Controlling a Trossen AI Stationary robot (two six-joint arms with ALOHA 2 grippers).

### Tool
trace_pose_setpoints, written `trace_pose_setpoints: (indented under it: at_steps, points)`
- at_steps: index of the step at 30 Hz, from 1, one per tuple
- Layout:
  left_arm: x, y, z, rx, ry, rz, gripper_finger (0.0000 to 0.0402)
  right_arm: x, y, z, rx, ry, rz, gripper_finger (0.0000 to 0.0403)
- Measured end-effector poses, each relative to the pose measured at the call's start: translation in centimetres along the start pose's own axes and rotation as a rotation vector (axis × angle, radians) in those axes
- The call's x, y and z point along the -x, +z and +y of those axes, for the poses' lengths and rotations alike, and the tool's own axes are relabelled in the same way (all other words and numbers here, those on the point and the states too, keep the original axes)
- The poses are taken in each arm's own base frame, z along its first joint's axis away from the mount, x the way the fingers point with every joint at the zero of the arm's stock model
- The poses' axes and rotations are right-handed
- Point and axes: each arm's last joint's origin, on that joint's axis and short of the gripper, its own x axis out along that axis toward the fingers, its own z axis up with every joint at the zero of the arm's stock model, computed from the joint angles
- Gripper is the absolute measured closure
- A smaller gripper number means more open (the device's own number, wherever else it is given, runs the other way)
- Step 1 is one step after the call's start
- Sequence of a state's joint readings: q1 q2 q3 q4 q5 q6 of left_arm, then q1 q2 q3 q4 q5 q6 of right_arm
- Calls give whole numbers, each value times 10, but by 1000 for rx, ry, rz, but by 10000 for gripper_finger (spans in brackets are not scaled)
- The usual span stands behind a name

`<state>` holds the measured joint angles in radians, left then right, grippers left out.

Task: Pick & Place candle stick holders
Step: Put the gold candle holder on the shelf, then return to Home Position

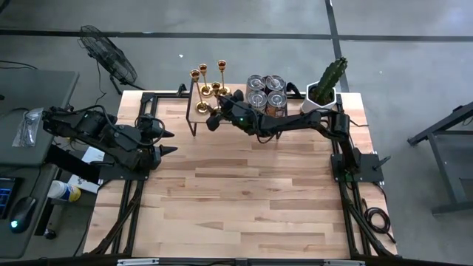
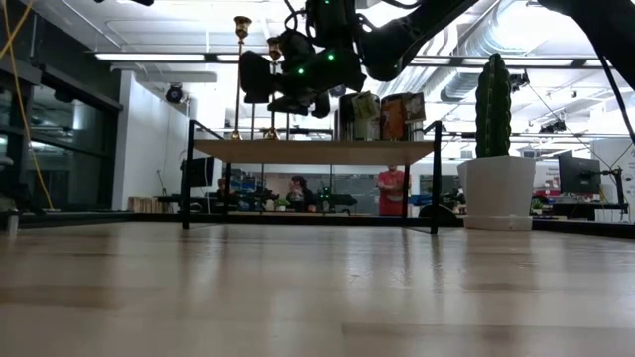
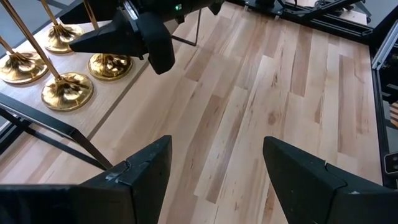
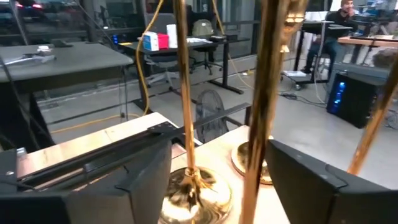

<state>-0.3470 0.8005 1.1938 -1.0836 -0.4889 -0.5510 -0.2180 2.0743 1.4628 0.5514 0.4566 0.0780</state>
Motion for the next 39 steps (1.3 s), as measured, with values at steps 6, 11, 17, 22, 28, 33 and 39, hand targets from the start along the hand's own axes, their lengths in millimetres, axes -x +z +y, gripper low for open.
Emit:
trace_pose_setpoints:
  at_steps: [6,11,17,22,28,33,39]
  points:
    - [0,0,0,0,-7,4,156,0,1,1,-2,41,-1,130]
    - [0,0,0,0,-7,4,156,5,12,-3,12,26,20,128]
    - [0,0,0,1,-8,4,156,7,19,-8,16,21,30,127]
    - [0,0,0,1,-8,5,156,10,25,-9,18,26,37,127]
    - [0,0,0,5,-10,3,156,19,40,-13,30,18,60,127]
    - [0,0,0,5,-10,3,156,27,52,-15,35,23,71,127]
    - [0,0,0,6,-9,1,156,39,65,-18,49,22,111,127]
